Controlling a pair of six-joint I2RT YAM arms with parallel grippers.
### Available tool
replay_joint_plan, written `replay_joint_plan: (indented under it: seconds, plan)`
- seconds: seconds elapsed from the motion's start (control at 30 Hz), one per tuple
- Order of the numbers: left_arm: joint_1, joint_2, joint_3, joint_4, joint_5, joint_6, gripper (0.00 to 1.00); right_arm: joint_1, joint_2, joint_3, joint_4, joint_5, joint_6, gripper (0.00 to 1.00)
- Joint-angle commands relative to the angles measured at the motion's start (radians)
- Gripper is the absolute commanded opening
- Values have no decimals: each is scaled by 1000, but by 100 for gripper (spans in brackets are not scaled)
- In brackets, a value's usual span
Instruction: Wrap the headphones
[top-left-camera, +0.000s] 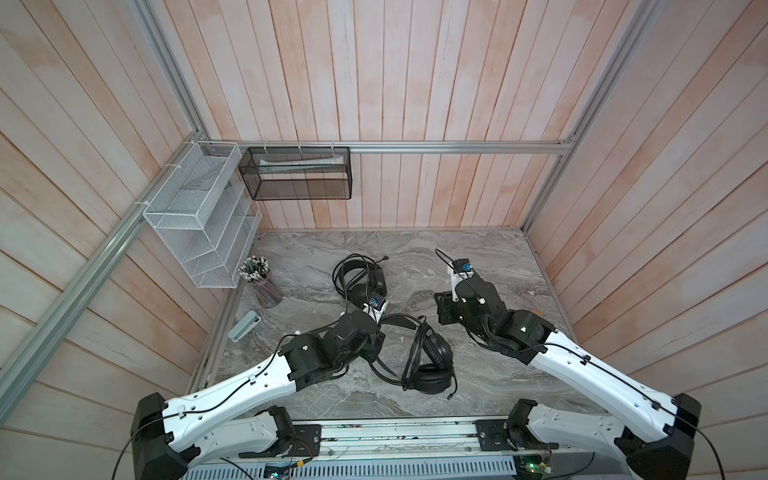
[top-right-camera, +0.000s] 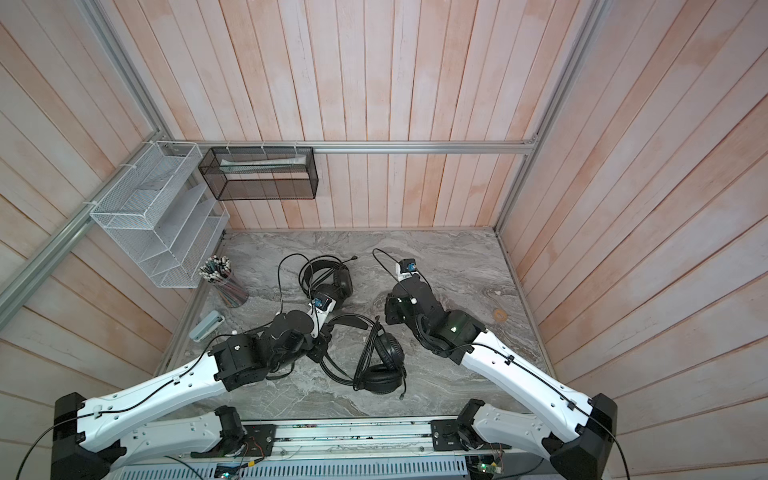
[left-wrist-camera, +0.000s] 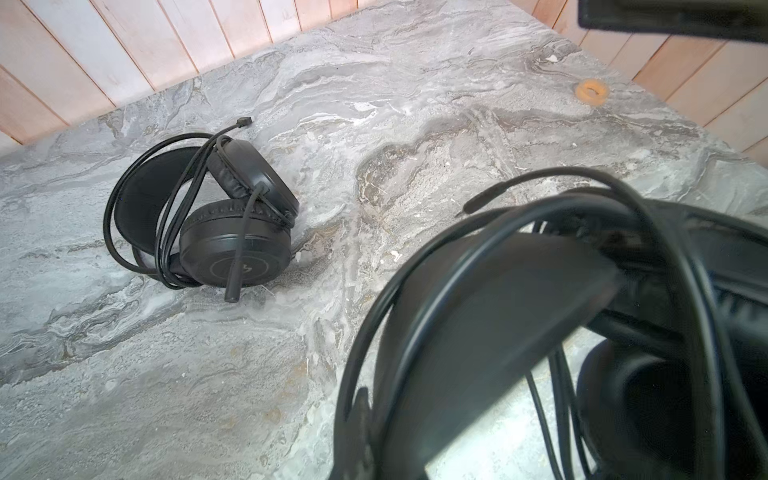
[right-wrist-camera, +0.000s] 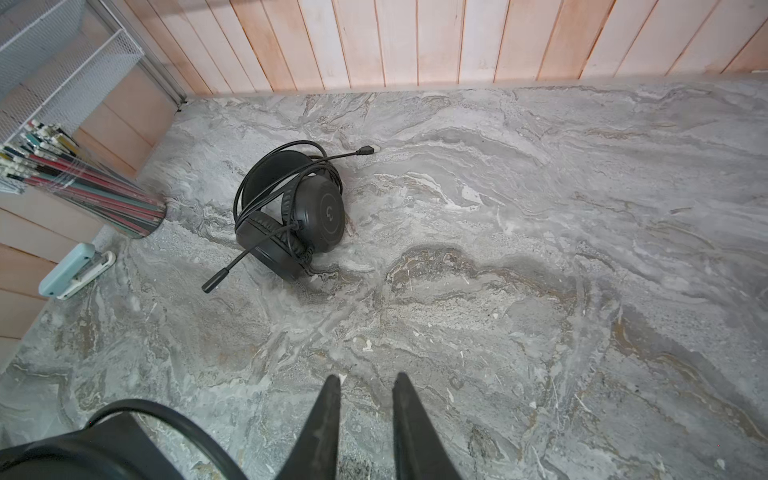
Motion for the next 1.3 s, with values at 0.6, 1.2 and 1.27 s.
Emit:
replay_joint_plan:
  seconds: [0.6,1.2,1.27]
  plan:
    - [210,218,185,181,194,-21,0,-164,-199,-6,-74,103,-97,84]
    - [333,692,570,262,322,-93,0,-196,-329,-102,-53,164,-114,88]
    - [339,738,602,255,309,-108,0,-197,-342,-114,-53,162,-114,89]
